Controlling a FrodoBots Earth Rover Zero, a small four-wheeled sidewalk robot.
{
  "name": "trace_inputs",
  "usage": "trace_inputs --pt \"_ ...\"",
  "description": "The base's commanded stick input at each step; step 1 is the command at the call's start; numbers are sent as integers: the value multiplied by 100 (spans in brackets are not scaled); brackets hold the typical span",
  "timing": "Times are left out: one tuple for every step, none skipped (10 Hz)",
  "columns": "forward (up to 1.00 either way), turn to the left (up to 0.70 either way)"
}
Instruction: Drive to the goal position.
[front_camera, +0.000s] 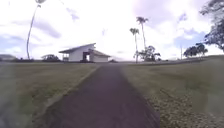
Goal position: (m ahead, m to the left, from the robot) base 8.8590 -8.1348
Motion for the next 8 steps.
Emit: trace_inputs --pt "50 0" --pt "50 0" --pt "50 0" --pt "50 0" --pt "50 0" --pt "50 0" --pt "50 0" --pt "50 0"
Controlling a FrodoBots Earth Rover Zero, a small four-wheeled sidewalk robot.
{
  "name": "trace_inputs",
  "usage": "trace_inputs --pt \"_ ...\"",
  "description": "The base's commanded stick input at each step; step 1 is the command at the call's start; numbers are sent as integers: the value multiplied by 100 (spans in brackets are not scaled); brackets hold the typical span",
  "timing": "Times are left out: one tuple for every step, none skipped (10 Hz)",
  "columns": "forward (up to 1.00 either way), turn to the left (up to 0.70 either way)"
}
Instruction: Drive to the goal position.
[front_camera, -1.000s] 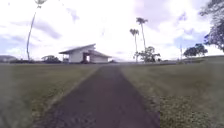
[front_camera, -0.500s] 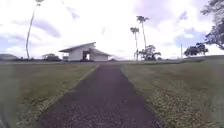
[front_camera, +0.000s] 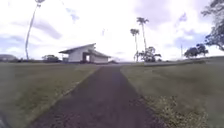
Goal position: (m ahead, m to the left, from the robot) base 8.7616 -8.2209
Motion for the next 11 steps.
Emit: trace_inputs --pt "50 0" --pt "50 0" --pt "50 0" --pt "50 0" --pt "50 0" --pt "50 0" --pt "50 0" --pt "50 0" --pt "50 0" --pt "50 0" --pt "50 0"
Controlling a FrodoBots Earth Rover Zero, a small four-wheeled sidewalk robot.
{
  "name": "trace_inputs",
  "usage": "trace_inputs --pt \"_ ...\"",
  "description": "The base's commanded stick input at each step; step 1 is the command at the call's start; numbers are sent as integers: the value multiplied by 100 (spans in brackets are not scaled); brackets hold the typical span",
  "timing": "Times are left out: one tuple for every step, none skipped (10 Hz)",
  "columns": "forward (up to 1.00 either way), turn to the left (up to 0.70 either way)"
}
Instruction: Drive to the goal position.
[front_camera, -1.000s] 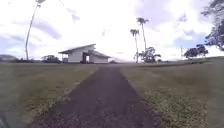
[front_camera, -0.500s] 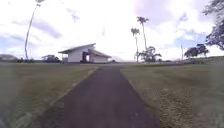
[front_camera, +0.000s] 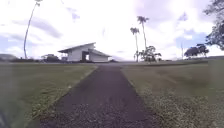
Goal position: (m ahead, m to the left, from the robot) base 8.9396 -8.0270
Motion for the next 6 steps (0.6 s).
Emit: trace_inputs --pt "50 0" --pt "50 0" --pt "50 0" --pt "50 0" --pt "50 0" --pt "50 0"
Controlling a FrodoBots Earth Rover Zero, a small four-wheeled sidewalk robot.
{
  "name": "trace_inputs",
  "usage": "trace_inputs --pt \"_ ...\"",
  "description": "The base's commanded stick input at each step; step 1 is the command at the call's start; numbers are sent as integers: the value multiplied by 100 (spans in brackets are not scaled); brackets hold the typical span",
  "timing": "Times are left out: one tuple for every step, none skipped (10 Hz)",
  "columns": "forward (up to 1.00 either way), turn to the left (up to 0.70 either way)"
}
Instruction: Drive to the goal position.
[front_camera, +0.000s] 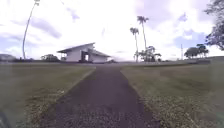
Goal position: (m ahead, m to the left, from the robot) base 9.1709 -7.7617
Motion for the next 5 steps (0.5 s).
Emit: trace_inputs --pt "50 0" --pt "50 -25" --pt "50 -48" --pt "50 -50" --pt "50 -50"
